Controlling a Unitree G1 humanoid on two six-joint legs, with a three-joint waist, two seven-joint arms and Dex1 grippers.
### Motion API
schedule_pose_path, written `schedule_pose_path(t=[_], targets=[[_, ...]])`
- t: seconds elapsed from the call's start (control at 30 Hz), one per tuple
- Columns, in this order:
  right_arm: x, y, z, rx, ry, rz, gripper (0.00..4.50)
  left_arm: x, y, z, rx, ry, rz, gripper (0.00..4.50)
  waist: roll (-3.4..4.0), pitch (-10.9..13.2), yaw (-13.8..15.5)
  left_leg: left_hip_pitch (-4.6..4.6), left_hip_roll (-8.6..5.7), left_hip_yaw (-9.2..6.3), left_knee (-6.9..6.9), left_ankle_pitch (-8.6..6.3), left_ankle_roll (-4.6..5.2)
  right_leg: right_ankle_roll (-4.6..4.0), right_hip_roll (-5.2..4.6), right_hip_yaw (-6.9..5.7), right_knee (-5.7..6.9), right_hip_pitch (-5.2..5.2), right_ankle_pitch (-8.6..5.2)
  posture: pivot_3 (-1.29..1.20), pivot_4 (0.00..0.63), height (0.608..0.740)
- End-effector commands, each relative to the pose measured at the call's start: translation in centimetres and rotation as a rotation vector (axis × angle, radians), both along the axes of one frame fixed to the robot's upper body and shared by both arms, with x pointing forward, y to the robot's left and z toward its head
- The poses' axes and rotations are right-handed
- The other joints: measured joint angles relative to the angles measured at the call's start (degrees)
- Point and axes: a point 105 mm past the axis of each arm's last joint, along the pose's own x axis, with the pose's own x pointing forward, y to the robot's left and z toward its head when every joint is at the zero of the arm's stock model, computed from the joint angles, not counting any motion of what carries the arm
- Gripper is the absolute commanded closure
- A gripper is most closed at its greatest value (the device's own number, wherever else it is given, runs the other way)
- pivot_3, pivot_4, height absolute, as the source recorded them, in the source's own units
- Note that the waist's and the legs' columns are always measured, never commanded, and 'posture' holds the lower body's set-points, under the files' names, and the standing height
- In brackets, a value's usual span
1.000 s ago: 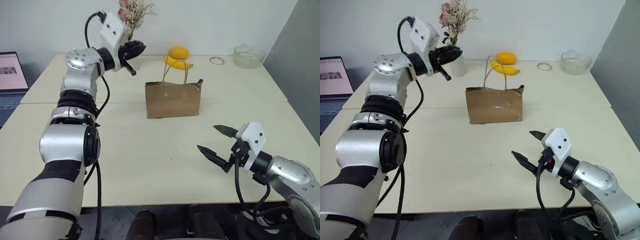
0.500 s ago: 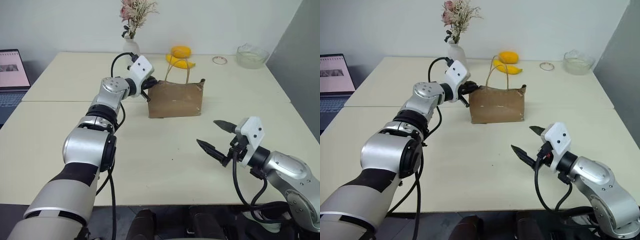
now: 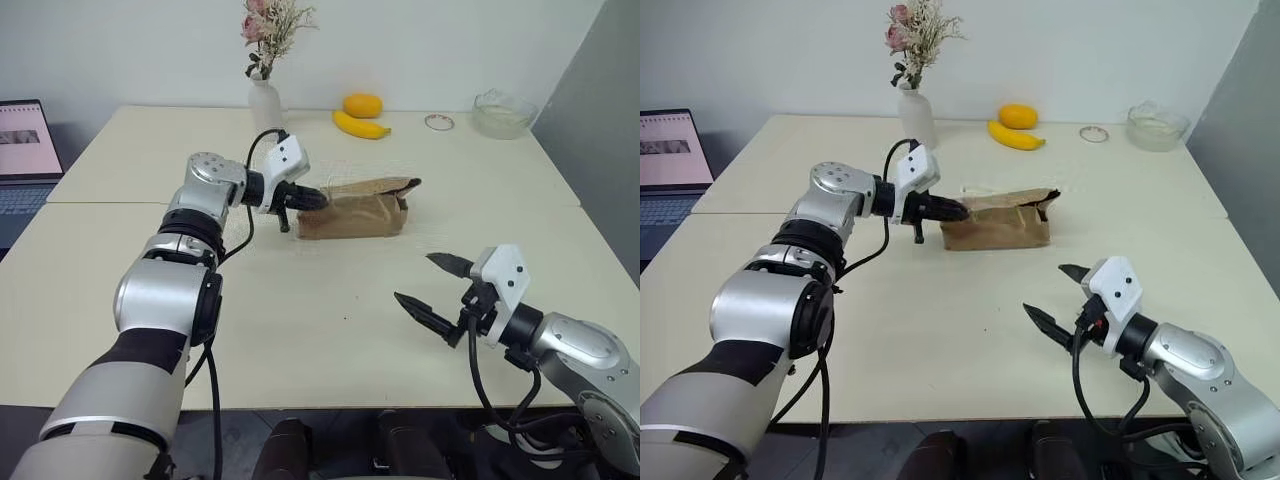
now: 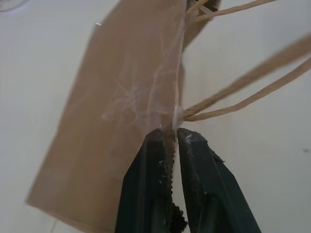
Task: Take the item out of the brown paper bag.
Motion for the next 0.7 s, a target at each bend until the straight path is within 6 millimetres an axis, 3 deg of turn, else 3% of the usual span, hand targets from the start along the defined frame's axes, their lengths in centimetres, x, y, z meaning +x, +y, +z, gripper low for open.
schedule_pose_path(t=[0.03, 0.23, 0.4, 0.5, 0.57, 0.7], targets=[[-0.5, 0.2, 0.9, 0.002, -0.041, 0.024, 0.0, -1.2, 0.5, -1.8, 0.051, 0.079, -0.067, 4.07, 0.0, -0.03, 0.01, 0.02, 0.01, 0.0, 0.0, 0.0, 0.0, 0.0, 0.0, 0.01, 0.01, 0.01, 0.0, 0.0, 0.15, 0.74], [-0.6, -0.4, 0.8, -0.018, -0.034, 0.023, 0.0, -3.4, 0.0, -2.7, 0.019, 0.142, -0.196, 4.07, 0.01, -0.03, -0.03, 0.01, 0.04, -0.02, 0.01, 0.01, 0.01, -0.01, 0.02, 0.01, 0.03, -0.01, 0.0, 0.0, 0.15, 0.74], [-0.8, -1.4, 0.9, -0.056, -0.028, 0.027, 0.0, -6.0, -0.4, -1.3, -0.074, 0.155, -0.257, 4.07, 0.0, -0.02, -0.06, -0.08, 0.14, -0.27, 0.01, 0.01, 0.01, -0.02, 0.01, 0.14, 0.01, -0.06, -0.01, 0.0, 0.15, 0.74], [-1.2, -1.4, 0.7, -0.062, -0.017, 0.038, 0.0, -7.4, 0.7, -1.1, 0.001, 0.013, -0.303, 4.07, 0.05, -0.05, -0.15, -0.06, 0.14, -0.41, 0.0, 0.01, 0.01, -0.04, 0.02, 0.14, 0.01, -0.06, -0.02, 0.0, 0.15, 0.74], [-1.5, -1.1, 0.2, -0.066, -0.003, 0.051, 0.0, -7.5, 0.9, -0.6, 0.02, -0.17, -0.277, 3.67, 0.09, -0.07, -0.1, 0.02, 0.16, -0.43, -0.02, 0.01, 0.01, -0.08, 0.03, 0.15, 0.03, -0.02, -0.05, 0.0, 0.15, 0.74], [-2.0, -0.4, -0.5, -0.073, 0.024, 0.09, 0.0, -9.3, 0.3, -1.1, 0.026, -0.322, -0.329, 2.55, 0.09, -0.07, 0.06, 0.04, 0.13, -0.44, 0.01, 0.01, 0.0, -0.07, -0.01, 0.15, 0.05, 0.02, -0.04, 0.0, 0.15, 0.74]])
